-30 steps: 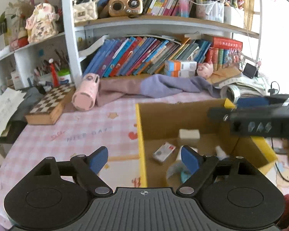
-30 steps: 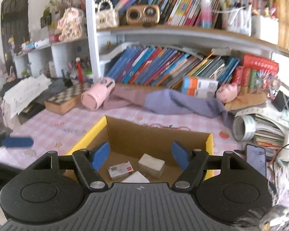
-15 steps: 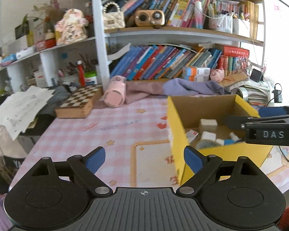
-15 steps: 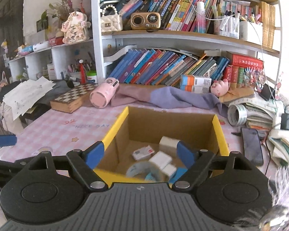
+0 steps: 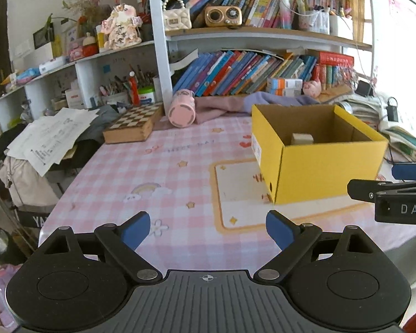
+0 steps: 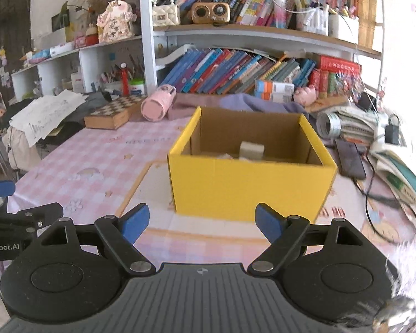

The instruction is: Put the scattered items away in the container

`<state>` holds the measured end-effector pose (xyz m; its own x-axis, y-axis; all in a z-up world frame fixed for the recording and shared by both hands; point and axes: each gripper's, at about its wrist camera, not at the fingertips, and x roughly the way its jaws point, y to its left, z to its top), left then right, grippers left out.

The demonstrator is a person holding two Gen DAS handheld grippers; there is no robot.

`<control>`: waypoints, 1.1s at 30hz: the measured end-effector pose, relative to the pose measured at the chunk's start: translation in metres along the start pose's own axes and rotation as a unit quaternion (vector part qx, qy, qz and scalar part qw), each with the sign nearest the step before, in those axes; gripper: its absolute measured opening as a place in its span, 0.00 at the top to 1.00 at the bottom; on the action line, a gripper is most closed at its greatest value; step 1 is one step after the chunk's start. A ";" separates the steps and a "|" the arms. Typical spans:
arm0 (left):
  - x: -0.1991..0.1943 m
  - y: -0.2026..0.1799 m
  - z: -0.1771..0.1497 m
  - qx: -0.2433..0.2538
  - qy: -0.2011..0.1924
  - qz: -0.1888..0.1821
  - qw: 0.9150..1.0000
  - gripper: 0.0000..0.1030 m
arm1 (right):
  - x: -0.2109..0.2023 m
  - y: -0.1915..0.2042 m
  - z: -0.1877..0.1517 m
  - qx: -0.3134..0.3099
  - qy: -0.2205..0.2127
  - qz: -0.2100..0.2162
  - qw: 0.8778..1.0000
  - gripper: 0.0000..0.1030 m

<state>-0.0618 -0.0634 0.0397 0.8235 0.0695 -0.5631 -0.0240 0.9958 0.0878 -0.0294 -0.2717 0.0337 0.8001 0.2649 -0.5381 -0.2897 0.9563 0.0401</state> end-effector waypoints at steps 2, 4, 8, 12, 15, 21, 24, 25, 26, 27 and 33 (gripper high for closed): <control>-0.004 0.000 -0.002 0.006 -0.001 -0.004 1.000 0.10 | -0.004 0.000 -0.002 0.010 0.000 -0.006 1.000 0.19; -0.007 0.000 -0.004 0.010 -0.004 -0.007 1.000 0.10 | -0.005 0.001 -0.002 0.015 0.002 -0.009 1.000 0.19; -0.009 0.005 -0.005 0.003 -0.005 -0.004 1.000 0.09 | -0.005 0.007 -0.002 0.004 0.007 -0.005 1.000 0.19; -0.009 0.008 -0.007 -0.002 -0.003 -0.002 1.000 0.07 | -0.004 0.014 -0.002 -0.010 0.011 -0.001 1.000 0.18; -0.010 0.009 -0.009 0.000 0.000 -0.002 1.000 0.07 | -0.003 0.017 -0.002 -0.011 0.014 -0.001 1.000 0.18; -0.007 0.008 -0.011 0.014 0.012 -0.004 1.000 0.06 | 0.001 0.019 -0.002 -0.006 0.018 -0.002 1.000 0.18; -0.006 0.008 -0.012 0.017 0.014 -0.004 1.000 0.06 | 0.004 0.022 -0.003 -0.007 0.023 -0.001 1.000 0.18; -0.005 0.008 -0.012 0.017 0.016 -0.004 1.000 0.06 | 0.005 0.022 -0.003 -0.008 0.024 -0.001 1.000 0.18; -0.004 0.008 -0.012 0.016 0.017 -0.004 1.000 0.06 | 0.005 0.023 -0.004 -0.009 0.025 0.000 1.000 0.18; -0.004 0.008 -0.013 0.016 0.019 -0.003 1.000 0.06 | 0.006 0.023 -0.004 -0.009 0.026 0.000 1.000 0.17; -0.002 0.008 -0.014 0.010 0.027 -0.004 1.000 0.05 | 0.007 0.020 -0.006 -0.008 0.034 0.000 0.999 0.16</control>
<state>-0.0717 -0.0548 0.0301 0.7923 0.0643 -0.6067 -0.0050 0.9951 0.0990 -0.0324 -0.2517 0.0252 0.7623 0.2561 -0.5944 -0.2989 0.9539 0.0276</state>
